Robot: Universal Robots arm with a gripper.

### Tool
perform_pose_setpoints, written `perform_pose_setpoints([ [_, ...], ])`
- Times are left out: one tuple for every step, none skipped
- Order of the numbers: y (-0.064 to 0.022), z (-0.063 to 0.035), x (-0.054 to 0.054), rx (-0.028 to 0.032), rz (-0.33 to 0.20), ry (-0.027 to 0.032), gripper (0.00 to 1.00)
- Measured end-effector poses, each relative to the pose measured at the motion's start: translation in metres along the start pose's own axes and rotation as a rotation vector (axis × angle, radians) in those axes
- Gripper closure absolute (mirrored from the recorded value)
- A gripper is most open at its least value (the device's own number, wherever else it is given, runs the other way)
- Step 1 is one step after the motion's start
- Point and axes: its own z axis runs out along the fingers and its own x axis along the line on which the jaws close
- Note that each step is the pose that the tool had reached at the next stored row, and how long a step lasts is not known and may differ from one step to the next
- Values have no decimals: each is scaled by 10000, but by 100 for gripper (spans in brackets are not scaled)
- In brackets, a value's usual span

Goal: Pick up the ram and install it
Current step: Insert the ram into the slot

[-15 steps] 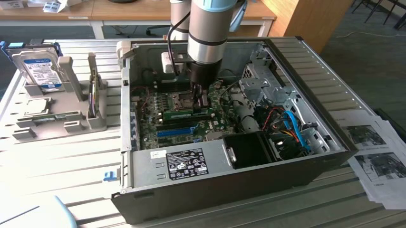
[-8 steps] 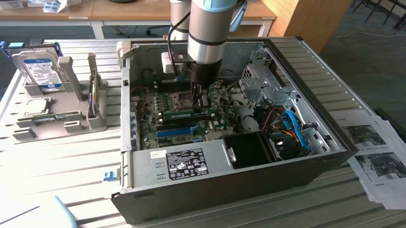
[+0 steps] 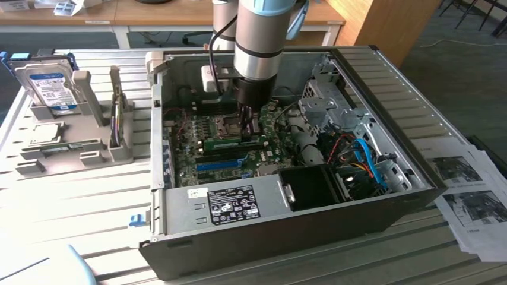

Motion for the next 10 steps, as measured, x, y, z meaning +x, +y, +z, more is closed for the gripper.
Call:
perform_pose_setpoints([
  [0, 0, 0, 0, 0, 0, 89],
  [0, 0, 0, 0, 0, 0, 89],
  [0, 0, 0, 0, 0, 0, 89],
  [0, 0, 0, 0, 0, 0, 89],
  [0, 0, 0, 0, 0, 1, 89],
  [0, 2, 0, 1, 0, 2, 89],
  [0, 6, 0, 3, -1, 0, 89],
  [0, 10, 0, 4, -1, 0, 89],
  [0, 14, 0, 6, -1, 0, 89],
  [0, 18, 0, 7, -1, 0, 89],
])
